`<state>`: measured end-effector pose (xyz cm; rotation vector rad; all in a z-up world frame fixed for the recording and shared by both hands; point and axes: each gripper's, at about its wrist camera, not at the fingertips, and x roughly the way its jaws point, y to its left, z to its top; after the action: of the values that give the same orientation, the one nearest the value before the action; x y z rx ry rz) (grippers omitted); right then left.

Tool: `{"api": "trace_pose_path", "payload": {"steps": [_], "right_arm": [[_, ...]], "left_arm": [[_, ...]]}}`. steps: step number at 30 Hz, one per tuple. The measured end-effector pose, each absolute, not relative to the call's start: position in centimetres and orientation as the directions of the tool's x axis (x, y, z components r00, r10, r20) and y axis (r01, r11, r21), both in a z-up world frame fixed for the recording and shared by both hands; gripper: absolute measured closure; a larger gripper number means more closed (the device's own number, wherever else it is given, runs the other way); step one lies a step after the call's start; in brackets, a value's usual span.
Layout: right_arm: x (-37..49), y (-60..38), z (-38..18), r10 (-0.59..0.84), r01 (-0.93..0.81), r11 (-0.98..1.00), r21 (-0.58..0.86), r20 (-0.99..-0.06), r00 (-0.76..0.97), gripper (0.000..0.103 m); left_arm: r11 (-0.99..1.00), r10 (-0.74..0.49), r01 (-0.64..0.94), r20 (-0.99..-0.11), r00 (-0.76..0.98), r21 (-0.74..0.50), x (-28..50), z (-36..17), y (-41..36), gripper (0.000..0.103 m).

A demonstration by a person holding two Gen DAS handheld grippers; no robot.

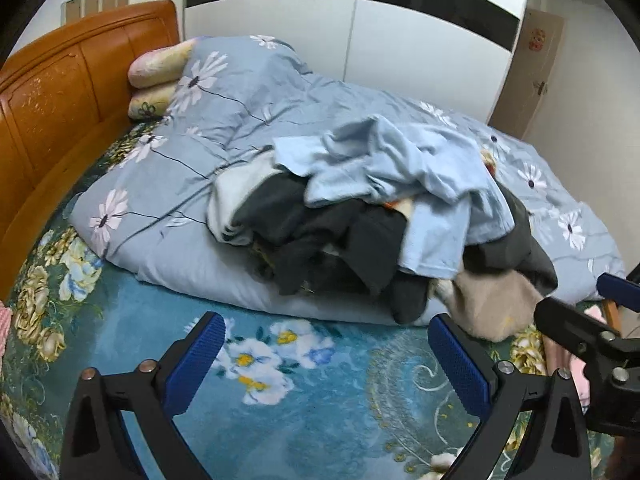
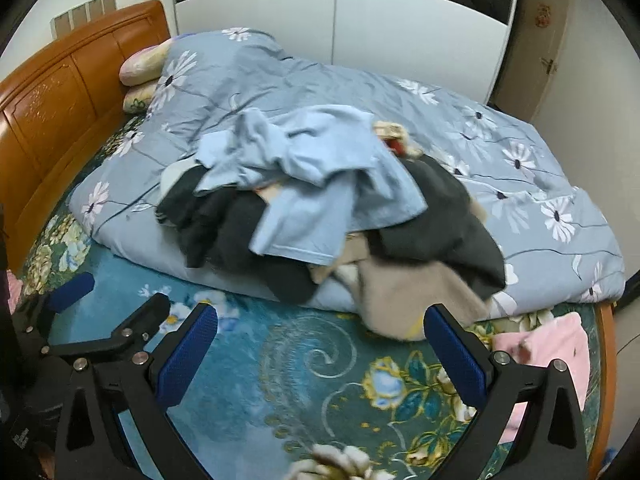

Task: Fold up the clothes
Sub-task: 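Move both grippers toward the light blue shirt on the clothes pile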

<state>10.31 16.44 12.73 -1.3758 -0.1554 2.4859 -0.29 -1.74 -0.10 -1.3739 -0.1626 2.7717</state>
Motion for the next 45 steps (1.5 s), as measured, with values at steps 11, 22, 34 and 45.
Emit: {"api": "trace_pose_path", "payload": {"steps": [11,22,34,45], "right_arm": [[4.1,10.3,12.2,0.259,-0.137,-0.966,-0.220,-0.847,-0.464,0.000],[0.7,11.5,11.6,0.259,-0.159,-0.965,-0.207,-0.829,-0.495,0.000],[-1.6,12.6,10.5,0.362,-0.213,-0.932,-0.293,-0.792,-0.492,0.000],[-3.9,12.5,9.0,0.347,-0.208,-0.937,-0.280,-0.813,-0.467,0.000]], "left_arm": [[-0.982,0.105,0.054,-0.761,-0.640,-0.181,-4.2,0.3,-8.7,0.000],[-0.975,0.204,-0.068,-0.725,-0.658,-0.212,-8.8,-0.1,-8.9,0.000],[-0.969,0.242,-0.124,-0.717,-0.654,-0.214,-11.4,-1.4,-8.6,0.000],[-0.969,0.246,-0.141,-0.727,-0.641,-0.203,-13.3,-2.4,-9.5,0.000]]}}
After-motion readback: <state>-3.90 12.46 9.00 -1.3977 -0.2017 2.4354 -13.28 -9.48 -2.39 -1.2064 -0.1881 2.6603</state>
